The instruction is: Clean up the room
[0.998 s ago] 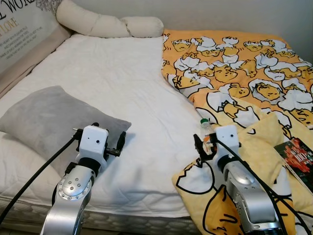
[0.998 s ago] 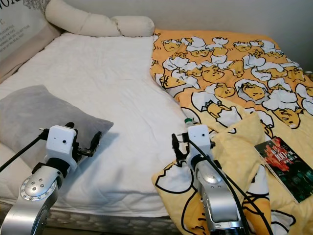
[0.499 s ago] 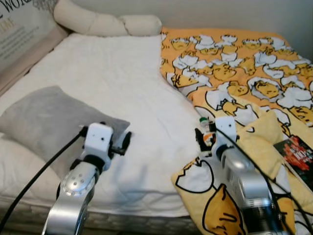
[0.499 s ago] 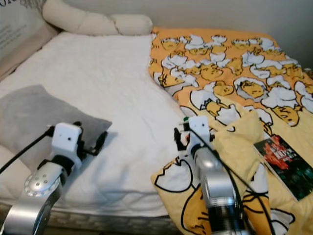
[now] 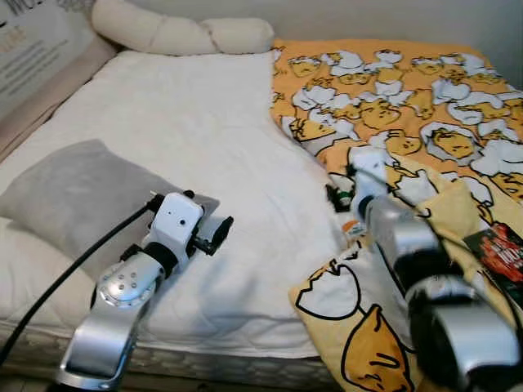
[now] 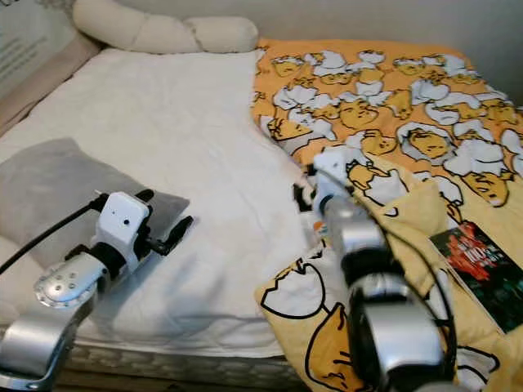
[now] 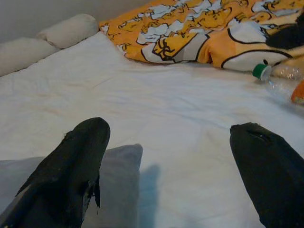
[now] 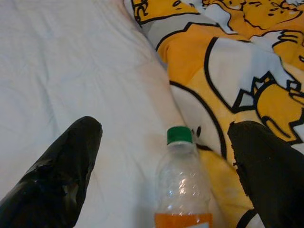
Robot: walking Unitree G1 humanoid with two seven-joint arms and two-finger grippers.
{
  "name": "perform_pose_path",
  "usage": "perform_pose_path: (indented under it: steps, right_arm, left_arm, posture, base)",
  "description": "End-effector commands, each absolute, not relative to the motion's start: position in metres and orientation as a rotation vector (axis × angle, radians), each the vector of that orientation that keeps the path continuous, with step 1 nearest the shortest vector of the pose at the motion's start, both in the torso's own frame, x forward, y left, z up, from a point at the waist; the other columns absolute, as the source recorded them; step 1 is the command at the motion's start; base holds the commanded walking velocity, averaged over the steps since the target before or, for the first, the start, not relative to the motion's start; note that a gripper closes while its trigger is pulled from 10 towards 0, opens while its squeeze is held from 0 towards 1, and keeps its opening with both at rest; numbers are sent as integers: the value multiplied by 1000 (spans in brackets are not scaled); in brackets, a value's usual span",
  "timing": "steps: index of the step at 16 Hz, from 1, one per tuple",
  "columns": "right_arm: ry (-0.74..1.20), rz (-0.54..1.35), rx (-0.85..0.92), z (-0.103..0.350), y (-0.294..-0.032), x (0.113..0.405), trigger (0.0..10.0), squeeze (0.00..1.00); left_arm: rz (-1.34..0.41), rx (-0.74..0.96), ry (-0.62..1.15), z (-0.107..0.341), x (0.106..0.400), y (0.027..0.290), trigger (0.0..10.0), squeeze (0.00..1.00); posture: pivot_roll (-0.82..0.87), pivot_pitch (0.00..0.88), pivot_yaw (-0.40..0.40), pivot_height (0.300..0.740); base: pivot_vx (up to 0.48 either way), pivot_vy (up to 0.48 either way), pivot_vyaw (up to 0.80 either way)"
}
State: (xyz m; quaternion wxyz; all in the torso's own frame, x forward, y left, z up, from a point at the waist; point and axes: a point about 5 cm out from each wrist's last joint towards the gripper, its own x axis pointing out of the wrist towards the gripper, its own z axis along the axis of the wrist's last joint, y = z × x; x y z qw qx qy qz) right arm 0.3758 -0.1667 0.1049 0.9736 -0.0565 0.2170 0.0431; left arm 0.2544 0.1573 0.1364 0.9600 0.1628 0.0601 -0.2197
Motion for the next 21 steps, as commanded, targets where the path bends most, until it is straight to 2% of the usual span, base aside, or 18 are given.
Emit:
perform_pose_path:
  steps: [1,3,5,6,7,10,12,17,18,19,20,21]
  right_arm:
    - [435,65,-100,109,-171,380,10000,1000]
    - [457,48,-156,114,-180,384,10000,1000]
    - [502,49,-160,110,-187,382,10000,1000]
    - [517,48,-175,110,-190,382,10000,71]
    - [531,33,-208,111,-193,383,10000,0]
    - [560,-4,-178,116,-200,384,10000,0]
    - [569,-59,-141,131,-210,389,10000,0]
    - [658,-39,-94,131,-214,386,10000,0]
    - [671,-39,-87,131,-214,385,3922,0]
    - [680,-38,-95,130,-215,385,1647,0]
    - [705,-33,-100,129,-215,383,0,0]
    - [721,-30,-106,127,-215,382,0,0]
  left_arm:
    - [-481,336,117,143,253,157,10000,0]
    - [-499,345,133,151,246,164,10000,0]
    - [-515,366,164,151,236,169,10000,0]
    - [-520,372,174,151,231,171,10000,0]
    - [-523,374,186,152,226,173,10000,0]
    - [-523,379,219,155,215,178,10000,0]
    - [-507,384,227,157,210,182,10000,0]
    - [-495,402,223,160,214,186,10000,0]
    - [-494,402,222,160,215,187,10000,0]
    - [-495,400,219,161,215,186,10000,0]
    - [-499,395,214,162,216,185,10000,0]
    - [-503,393,213,161,217,184,10000,0]
  posture:
    - [73,74,27,740]
    - [111,161,41,740]
    - [139,200,47,740]
    - [158,216,49,740]
    - [167,228,51,740]
    - [187,255,49,740]
    - [191,240,33,740]
    - [192,209,17,740]
    - [190,204,15,740]
    - [190,204,15,740]
    - [184,193,15,740]
    - [182,190,13,740]
  base:
    - [0,0,0]
    - [0,0,0]
    - [0,0,0]
    - [0,0,0]
    - [0,0,0]
    - [0,0,0]
    - [0,0,0]
    - [0,0,0]
    - [0,0,0]
    - [0,0,0]
    - [0,0,0]
    - [0,0,0]
